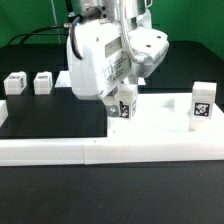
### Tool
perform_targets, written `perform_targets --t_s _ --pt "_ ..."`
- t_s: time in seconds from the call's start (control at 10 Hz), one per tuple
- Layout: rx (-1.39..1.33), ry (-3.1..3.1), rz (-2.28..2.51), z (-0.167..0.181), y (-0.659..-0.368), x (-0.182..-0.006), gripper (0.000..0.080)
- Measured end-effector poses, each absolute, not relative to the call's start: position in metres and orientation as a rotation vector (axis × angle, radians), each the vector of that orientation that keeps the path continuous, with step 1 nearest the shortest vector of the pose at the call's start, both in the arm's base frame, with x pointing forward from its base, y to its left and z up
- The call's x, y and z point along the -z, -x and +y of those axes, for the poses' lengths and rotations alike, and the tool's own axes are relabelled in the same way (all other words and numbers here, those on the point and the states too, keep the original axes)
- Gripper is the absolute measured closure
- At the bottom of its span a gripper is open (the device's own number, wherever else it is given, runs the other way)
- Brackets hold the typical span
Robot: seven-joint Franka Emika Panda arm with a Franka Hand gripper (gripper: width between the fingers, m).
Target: Assemble square table
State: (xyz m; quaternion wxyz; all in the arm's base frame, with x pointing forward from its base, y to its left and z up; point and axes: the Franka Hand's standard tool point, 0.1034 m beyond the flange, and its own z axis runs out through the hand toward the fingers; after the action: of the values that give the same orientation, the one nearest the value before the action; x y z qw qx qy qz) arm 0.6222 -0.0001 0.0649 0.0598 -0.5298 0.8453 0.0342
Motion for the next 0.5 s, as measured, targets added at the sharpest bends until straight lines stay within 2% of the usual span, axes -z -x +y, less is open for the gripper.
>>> perform_targets --t_s 0.1,0.4,0.5 --pt "-0.101 1.607 2.554 0.002 -0.623 -0.067 0.0185" --pt "-0.087 1.631 2.473 0.012 -0.628 -0.105 0.0152" --pt "-0.083 1.630 2.463 0.011 -0.629 -0.112 0.0151"
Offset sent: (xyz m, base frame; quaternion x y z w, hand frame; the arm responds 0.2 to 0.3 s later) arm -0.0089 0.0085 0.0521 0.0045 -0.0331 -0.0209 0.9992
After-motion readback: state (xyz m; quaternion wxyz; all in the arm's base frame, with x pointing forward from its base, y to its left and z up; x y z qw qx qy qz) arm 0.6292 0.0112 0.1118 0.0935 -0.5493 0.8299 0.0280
